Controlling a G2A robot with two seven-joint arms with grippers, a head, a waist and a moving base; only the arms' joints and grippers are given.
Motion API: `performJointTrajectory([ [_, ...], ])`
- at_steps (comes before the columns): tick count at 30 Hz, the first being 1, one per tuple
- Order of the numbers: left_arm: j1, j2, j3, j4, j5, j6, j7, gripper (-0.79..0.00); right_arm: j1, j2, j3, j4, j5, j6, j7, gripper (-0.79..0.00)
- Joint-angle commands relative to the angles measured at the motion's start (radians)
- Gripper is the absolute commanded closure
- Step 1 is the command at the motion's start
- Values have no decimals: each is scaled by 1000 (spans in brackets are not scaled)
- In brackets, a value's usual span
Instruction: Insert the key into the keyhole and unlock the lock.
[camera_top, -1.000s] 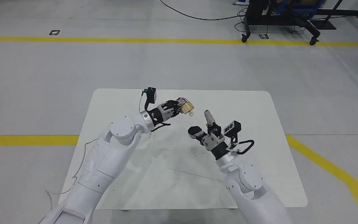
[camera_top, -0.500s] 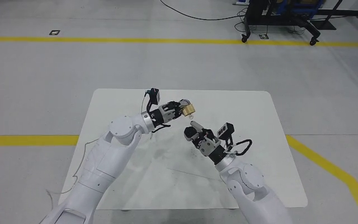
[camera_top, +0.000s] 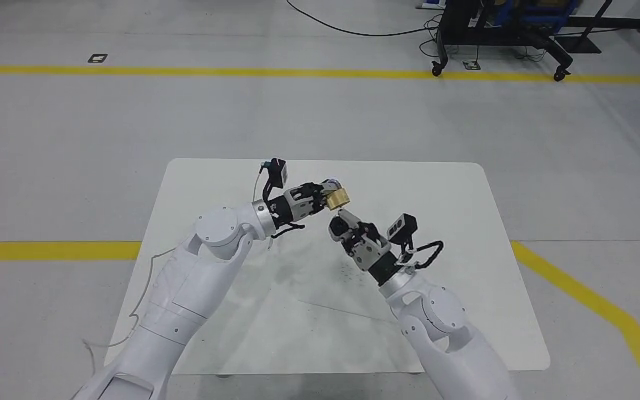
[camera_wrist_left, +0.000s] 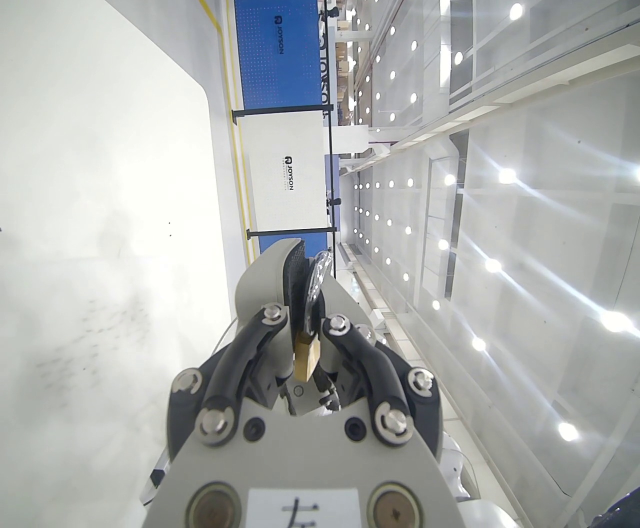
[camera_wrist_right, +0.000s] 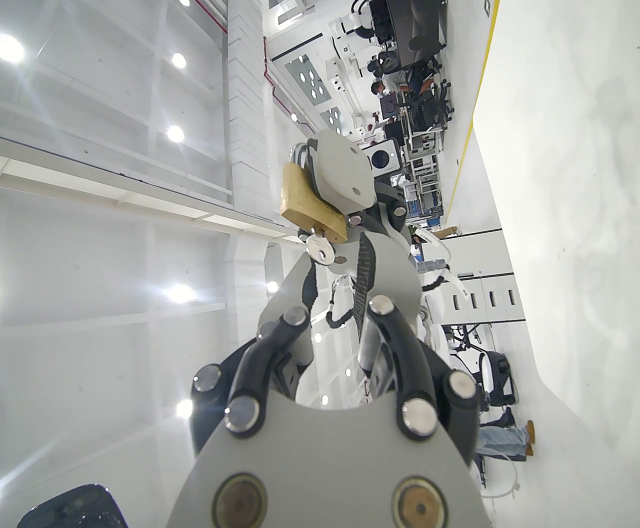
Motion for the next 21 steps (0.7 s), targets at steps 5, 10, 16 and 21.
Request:
performJointTrajectory([
  [5, -2, -2, 0, 4, 2, 3, -5, 0, 10, -6, -4, 15, 2, -16, -27, 0],
  [10, -3, -3, -1, 7, 0, 5, -7, 0, 13, -10, -3, 21, 25, -21, -31, 0],
  [16, -5, -5, 0, 11, -2, 5, -18, 0, 11, -12, 25, 21, 226, 57, 46, 0],
  [21, -5, -7, 0, 15, -8, -2, -25, 0, 7, -12, 75, 24, 438, 159, 121, 0],
])
